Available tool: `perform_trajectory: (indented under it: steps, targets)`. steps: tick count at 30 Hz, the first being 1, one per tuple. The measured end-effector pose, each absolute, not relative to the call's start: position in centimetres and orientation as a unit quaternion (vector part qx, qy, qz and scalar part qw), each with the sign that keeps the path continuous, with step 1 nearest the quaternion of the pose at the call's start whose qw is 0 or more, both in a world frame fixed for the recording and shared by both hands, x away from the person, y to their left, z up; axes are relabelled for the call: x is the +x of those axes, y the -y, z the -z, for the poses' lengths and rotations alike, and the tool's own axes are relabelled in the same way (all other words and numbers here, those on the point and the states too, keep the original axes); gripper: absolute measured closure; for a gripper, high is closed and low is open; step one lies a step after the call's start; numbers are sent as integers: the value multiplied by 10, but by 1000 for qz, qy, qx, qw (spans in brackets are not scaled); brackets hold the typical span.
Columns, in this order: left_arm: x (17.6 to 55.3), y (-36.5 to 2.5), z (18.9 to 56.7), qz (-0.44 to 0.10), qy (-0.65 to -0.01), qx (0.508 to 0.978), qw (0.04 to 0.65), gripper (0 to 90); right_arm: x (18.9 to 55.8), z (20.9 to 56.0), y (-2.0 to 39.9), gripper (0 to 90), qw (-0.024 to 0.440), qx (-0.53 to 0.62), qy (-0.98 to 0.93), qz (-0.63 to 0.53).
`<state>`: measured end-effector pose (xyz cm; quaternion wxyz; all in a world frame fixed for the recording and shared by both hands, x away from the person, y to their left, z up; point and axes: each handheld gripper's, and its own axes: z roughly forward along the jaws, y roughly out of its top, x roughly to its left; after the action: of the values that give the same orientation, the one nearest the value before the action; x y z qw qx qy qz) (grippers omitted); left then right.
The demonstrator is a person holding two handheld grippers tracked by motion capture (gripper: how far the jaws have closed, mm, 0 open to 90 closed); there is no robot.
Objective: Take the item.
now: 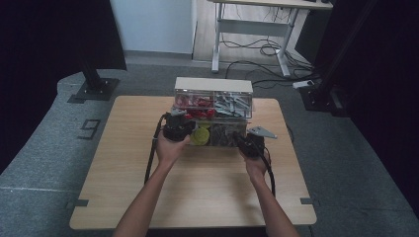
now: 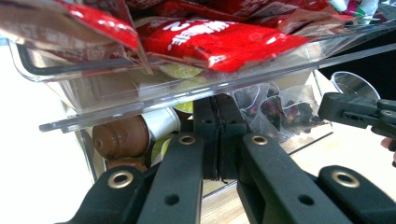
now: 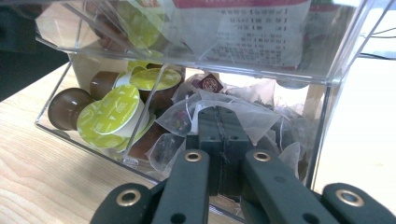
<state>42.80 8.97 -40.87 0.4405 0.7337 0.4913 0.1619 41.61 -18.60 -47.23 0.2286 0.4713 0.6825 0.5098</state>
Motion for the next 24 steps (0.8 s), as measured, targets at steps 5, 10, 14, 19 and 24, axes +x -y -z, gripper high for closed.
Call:
perform_trajectory:
  steps: [5, 10, 14, 19, 24]
  targets:
    - [428, -90, 409, -162, -492, 733, 441, 889, 414, 465, 187, 895, 231, 466, -681, -515]
    - [428, -90, 408, -161, -492, 733, 441, 889, 411, 460, 188, 895, 230, 464, -679, -521]
    - [428, -89, 409, -161, -493, 733, 441, 889, 410, 457, 189, 895, 230, 463, -677, -524]
    - [429, -89, 409, -161, -493, 733, 440, 889, 407, 453, 190, 896, 231, 459, -677, -527]
    - [429, -88, 409, -162, -493, 733, 440, 889, 405, 450, 192, 895, 229, 458, -676, -529]
